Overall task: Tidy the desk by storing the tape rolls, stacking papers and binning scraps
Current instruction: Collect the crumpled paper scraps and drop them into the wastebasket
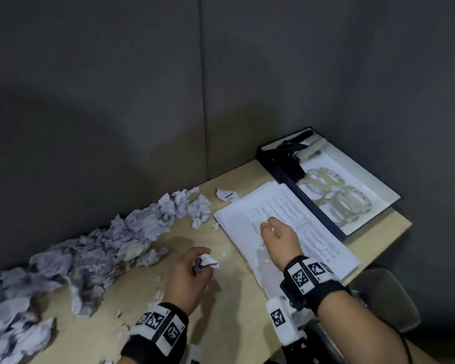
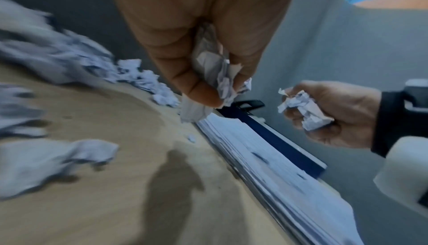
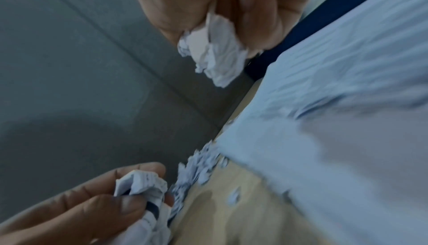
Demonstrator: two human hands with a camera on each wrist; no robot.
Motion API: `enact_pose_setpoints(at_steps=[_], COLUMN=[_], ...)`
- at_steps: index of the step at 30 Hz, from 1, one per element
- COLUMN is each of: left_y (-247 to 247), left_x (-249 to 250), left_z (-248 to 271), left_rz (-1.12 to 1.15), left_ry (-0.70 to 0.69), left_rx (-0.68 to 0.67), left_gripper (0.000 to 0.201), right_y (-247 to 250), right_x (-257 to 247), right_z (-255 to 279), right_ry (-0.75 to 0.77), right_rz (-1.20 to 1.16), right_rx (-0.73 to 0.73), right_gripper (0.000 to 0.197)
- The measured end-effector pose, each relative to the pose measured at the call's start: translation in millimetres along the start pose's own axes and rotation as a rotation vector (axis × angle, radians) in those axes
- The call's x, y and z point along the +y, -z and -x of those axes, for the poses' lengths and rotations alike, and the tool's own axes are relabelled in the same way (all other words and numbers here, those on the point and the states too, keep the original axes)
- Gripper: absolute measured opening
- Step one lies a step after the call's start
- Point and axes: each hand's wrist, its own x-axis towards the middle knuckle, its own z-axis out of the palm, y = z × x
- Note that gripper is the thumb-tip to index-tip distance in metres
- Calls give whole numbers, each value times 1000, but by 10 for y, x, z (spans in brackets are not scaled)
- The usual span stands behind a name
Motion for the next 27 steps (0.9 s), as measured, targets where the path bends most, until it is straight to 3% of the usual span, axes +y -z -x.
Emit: enact_pose_setpoints(at_steps=[4, 10, 13, 17, 19, 23, 27], left_y=[-426, -1192, -1608, -2130, -2392, -2873, -3219], left_x=[301, 958, 1244, 1476, 1565, 1708, 1812], left_z=[-154, -332, -382, -462, -487, -528, -570], left_rz=[-83, -232, -240, -270, -282, -319, -351], left_ry=[-75, -243, -280, -325, -338, -363, -402], left_rx=[-139, -261, -322, -395, -433, -480, -507], left_gripper=[34, 32, 32, 34, 34, 34, 35], right_y=[464, 1177, 1477, 1859, 2062, 2481, 2821], right_x=[183, 602, 841, 1160, 1377, 1889, 2536], right_z=[-2, -6, 10, 8, -13, -104, -285], right_ry=[-87, -197, -218, -289, -321, -442, -613], right_rz=[-65, -147, -177, -201, -207, -103, 172], right_rx=[101, 273, 332, 433, 469, 518, 498], right_gripper=[25, 27, 18, 27, 20, 20, 30])
